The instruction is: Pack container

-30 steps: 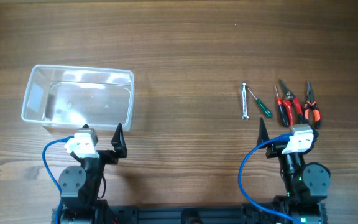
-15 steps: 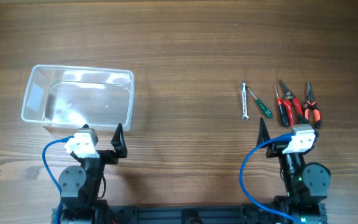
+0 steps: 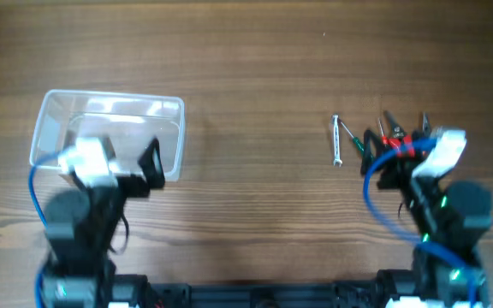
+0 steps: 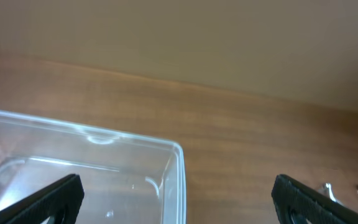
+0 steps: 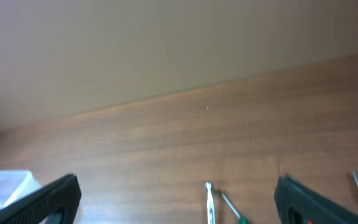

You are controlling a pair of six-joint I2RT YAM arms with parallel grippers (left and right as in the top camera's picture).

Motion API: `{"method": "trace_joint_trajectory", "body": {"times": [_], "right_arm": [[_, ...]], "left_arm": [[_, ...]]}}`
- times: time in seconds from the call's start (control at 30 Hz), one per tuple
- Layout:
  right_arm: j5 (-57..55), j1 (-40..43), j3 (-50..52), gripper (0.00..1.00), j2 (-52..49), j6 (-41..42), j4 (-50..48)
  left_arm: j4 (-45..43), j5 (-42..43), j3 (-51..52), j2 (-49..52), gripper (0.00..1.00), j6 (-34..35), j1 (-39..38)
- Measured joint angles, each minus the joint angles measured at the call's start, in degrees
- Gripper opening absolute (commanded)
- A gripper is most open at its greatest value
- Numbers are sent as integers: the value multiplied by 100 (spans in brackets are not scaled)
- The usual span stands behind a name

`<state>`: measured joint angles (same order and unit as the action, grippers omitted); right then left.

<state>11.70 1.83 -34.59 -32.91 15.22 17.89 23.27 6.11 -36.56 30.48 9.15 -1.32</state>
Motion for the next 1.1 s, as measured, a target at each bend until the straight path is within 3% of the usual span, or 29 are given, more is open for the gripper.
{"method": "trace_joint_trajectory", "body": {"times": [0.1, 0.23, 0.33, 0.47, 0.57, 0.67, 0.73, 0.87, 0.97, 1.1], "right_arm": [[98, 0, -1646, 100, -1692, -7, 1331], [188, 0, -3176, 100, -3351, -7, 2365], [376, 0, -3425, 100, -4057, -4, 2669], [579, 0, -3434, 100, -4527, -4, 3058], [629, 0, -3434, 100, -4642, -4, 3084], [632, 0, -3434, 100, -4645, -7, 3115], [632, 0, -3434, 100, -4645, -7, 3182], [629, 0, -3434, 100, -4645, -11, 3442], [538, 0, -3436, 100, -4645, -52, 3657], [409, 0, -3436, 100, -4645, -76, 3742]], "left_arm": [[540, 2, -1325, 1499, 100, 0, 140], [1652, 7, -2942, 3222, 100, 2, 501], [2090, -90, -3543, 3974, 100, 0, 822], [2076, -516, -3637, 4164, 99, -2, 1408], [1893, -726, -3670, 4389, 87, -149, 2236], [1768, -704, -3681, 4898, 66, -901, 3091], [1742, -535, -3681, 5359, 64, -1762, 3351], [1381, -385, -3683, 6380, 71, -3130, 3375], [1226, -367, -3685, 6848, 71, -3558, 3375], [992, -358, -3685, 7403, 52, -3995, 3375]]}}
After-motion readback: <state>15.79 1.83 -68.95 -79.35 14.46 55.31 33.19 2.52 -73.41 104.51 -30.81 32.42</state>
